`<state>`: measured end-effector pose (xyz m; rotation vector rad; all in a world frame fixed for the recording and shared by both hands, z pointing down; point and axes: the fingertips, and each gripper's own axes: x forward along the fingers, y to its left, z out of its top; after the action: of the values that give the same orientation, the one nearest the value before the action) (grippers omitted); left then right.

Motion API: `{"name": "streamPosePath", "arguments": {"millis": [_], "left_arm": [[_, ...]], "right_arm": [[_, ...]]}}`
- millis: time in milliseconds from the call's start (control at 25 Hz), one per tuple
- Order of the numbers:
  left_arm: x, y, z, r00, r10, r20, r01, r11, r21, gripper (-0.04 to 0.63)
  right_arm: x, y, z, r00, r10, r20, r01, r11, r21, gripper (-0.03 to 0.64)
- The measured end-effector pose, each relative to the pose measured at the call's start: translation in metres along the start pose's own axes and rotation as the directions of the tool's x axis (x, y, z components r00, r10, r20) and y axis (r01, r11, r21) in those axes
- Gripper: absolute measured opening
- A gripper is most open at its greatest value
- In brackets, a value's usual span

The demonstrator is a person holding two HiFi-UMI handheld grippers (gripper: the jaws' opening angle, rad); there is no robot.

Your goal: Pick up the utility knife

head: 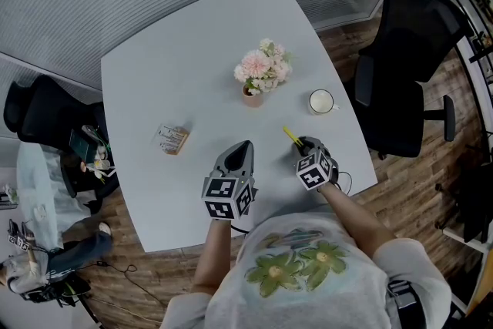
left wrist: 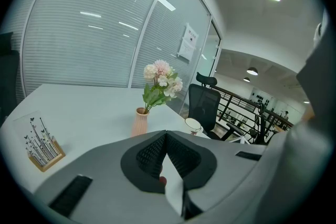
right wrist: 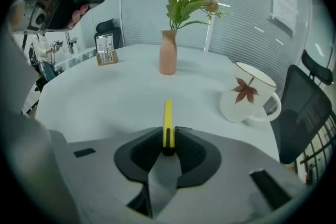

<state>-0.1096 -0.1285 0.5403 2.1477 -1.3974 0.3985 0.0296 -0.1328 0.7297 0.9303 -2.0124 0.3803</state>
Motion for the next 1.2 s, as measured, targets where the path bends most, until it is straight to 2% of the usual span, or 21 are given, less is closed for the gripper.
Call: {"name": "streamPosePath", "arguments": {"millis": [440,1200], "left_arm": [[-0.0002,-0.0006,0.0000,1.000,-0.004,-0.001,0.004,1.000,0.002,0.002],[-0.0035,-0.0015,0.0003,1.000,-0.001,0.000,0.001,1.000,0.012,0.002]], "right_arm": [[-0.0012,0.0002,-0.0003,1.000,-0.003,-0.006,0.003,0.999,-0.035,0.072],[-0.0095,0.0015,0.0046,1.000,0.014,0.009,-0.013,0.999,-0.034,0.072]]}}
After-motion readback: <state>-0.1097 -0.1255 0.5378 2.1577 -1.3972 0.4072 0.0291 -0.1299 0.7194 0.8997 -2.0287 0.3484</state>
